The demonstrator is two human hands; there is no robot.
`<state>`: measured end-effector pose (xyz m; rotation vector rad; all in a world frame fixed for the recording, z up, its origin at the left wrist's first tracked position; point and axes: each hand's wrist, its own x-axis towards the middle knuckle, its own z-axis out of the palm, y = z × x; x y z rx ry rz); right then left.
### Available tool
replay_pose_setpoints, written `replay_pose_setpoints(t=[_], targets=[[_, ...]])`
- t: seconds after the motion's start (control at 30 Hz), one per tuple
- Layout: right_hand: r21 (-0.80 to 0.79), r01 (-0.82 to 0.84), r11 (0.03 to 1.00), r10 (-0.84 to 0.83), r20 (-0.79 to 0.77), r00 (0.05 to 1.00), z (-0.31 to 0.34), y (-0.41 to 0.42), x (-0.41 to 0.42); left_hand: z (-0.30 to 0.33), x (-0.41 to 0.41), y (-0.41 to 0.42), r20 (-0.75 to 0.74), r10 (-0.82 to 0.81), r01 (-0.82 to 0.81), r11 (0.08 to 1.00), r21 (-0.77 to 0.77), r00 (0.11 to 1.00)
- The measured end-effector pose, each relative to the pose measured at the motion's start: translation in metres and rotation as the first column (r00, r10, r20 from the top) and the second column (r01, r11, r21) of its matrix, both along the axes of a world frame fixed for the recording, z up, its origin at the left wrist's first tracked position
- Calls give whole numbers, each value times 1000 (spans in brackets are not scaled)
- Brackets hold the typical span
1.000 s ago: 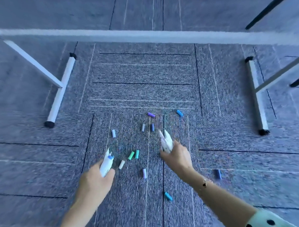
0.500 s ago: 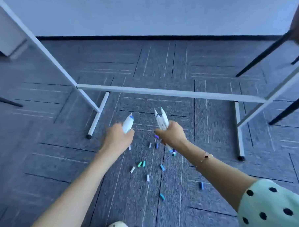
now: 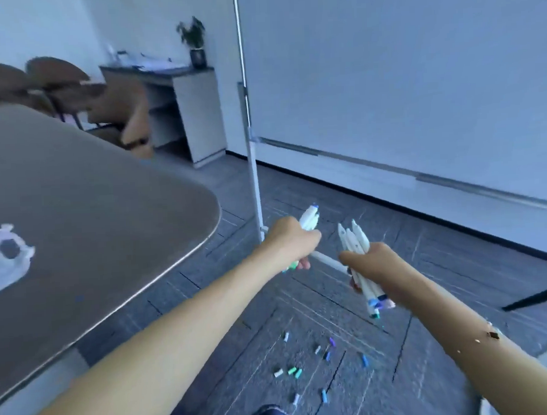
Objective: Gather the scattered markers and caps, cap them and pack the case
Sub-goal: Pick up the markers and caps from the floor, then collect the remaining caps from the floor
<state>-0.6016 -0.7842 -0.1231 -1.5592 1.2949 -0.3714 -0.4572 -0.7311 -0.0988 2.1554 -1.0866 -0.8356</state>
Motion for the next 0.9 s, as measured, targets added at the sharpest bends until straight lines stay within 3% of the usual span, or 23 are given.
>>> replay_pose_setpoints(t=[0.3,0.6,0.73,0.9], targets=[[-155,-355,922,353,-38,935,123,104,136,98,150,148,-50,282,-287,951,-119,958],[-39,-611,791,599,-161,785,129,202,348,90,339,309,-67,628,-631,774,-59,776],[-55,-710,702,679,-250,690,129,225,439,73,394,329,-187,707,-727,684,-63,682],[-48,-746,664,711,-268,651,117,238,516,57,429,324,-226,757,-783,620,-49,614]])
